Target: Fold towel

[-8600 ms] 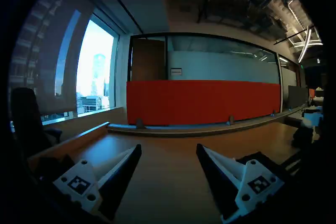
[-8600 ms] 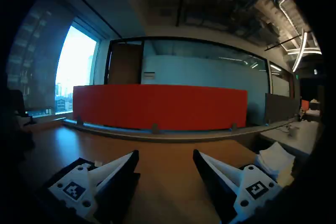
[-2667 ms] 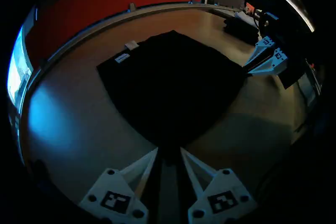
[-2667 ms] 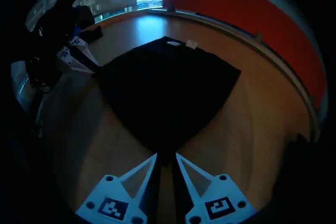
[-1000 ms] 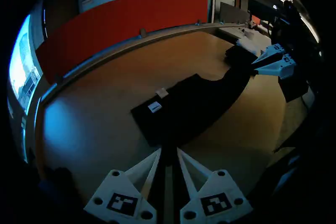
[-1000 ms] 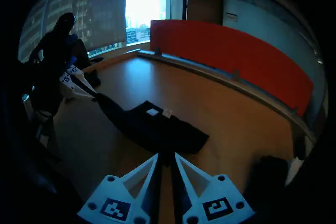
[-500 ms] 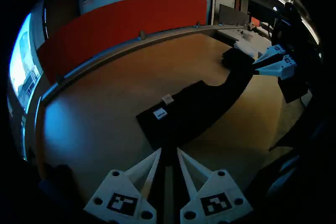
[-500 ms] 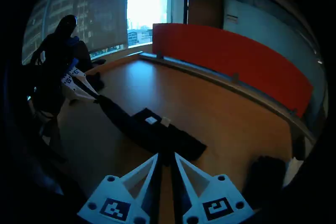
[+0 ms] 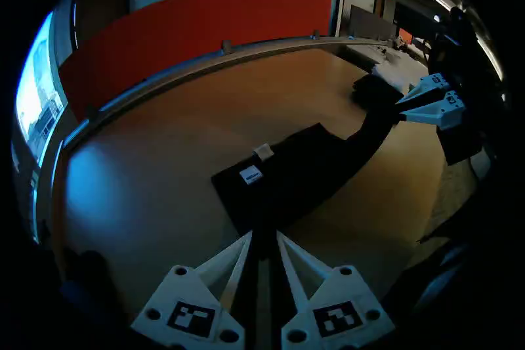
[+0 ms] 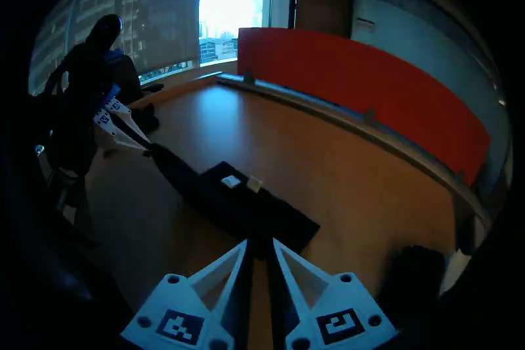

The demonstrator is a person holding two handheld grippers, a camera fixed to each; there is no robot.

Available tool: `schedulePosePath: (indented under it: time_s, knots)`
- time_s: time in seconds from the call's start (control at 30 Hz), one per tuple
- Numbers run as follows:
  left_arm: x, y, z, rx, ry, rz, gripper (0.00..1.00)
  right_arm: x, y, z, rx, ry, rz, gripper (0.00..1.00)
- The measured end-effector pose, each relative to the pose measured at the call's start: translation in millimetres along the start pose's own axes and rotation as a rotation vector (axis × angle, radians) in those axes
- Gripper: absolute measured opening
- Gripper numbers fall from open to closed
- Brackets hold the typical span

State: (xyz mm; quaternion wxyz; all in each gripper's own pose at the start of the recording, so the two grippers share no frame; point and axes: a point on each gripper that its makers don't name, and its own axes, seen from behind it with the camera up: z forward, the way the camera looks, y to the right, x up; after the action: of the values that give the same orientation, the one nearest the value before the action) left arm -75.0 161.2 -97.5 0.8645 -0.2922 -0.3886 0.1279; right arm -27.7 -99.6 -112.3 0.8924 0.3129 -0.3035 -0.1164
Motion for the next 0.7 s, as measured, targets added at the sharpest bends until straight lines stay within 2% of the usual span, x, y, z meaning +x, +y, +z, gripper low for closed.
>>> schedulePosePath:
  time_s: [0.47, 0.7]
  knots:
    - [11, -17.2, 37.4, 0.006, -0.031, -0.025, 0.1, 0, 27, 36.5, -0.006, -0.039, -0.003, 0.13]
    - [12, -22.6, 52.3, 0.002, -0.045, -0.026, 0.1, -3, 33, 48.4, -0.002, -0.062, -0.009, 0.12]
